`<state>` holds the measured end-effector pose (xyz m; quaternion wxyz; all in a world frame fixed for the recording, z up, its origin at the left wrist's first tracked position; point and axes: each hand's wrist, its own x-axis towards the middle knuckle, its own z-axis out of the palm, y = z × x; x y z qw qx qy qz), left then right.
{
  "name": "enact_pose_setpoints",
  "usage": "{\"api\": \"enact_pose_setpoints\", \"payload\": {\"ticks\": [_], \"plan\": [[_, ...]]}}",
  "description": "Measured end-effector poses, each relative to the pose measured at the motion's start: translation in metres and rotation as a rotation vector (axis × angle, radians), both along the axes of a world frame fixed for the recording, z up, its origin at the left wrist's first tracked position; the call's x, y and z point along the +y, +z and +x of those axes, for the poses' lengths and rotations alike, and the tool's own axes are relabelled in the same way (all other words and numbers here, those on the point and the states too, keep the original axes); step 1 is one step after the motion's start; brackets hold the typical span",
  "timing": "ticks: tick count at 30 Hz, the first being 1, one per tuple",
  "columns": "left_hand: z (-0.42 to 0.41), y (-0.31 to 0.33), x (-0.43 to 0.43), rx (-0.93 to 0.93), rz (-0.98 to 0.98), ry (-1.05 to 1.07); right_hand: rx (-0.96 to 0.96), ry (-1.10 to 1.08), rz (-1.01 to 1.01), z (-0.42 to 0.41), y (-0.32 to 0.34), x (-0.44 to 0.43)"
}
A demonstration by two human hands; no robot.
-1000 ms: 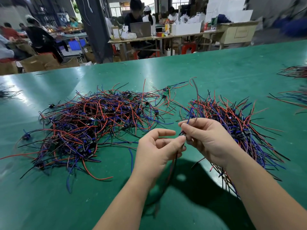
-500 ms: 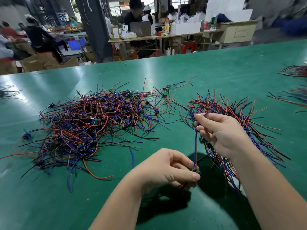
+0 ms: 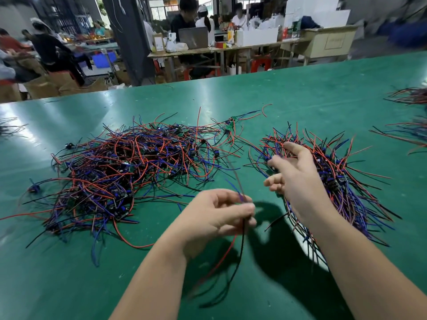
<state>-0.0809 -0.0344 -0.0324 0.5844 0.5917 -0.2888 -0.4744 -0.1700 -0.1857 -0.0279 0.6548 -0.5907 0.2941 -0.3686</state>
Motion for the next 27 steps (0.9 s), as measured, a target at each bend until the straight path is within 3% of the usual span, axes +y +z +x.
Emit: {"api": "enact_pose_setpoints", "payload": {"ticks": [3, 5, 8, 12, 17, 21, 23, 27], "plan": [[0.005, -0.004, -0.005, 0.03, -0.056, 0.256, 0.14, 0.192, -0.314, -0.001, -0.005, 0.013], [0.008, -0.009, -0.005, -0.012, -0.053, 0.308, 0.237, 0.33, -0.499, -0.003, -0.007, 0.024], [0.007, -0.009, -0.008, -0.006, -0.069, 0.332, 0.335, 0.339, -0.807, -0.004, -0.012, 0.031], [0.007, -0.003, -0.009, 0.065, -0.068, 0.296, 0.255, 0.229, -0.729, -0.004, -0.007, 0.03], [0.009, 0.003, -0.006, 0.017, 0.017, 0.271, 0.245, 0.082, -0.666, -0.017, 0.022, 0.012], [0.017, 0.002, -0.003, -0.078, 0.053, 0.418, 0.467, -0.107, -0.789, -0.05, 0.04, -0.024], [0.022, -0.002, -0.002, -0.199, 0.06, 0.5, 0.659, -0.24, -0.845, -0.068, 0.035, -0.042], [0.03, -0.014, 0.004, -0.768, 0.263, 0.571, 1.08, -0.2, -0.831, -0.089, 0.01, -0.062]]}}
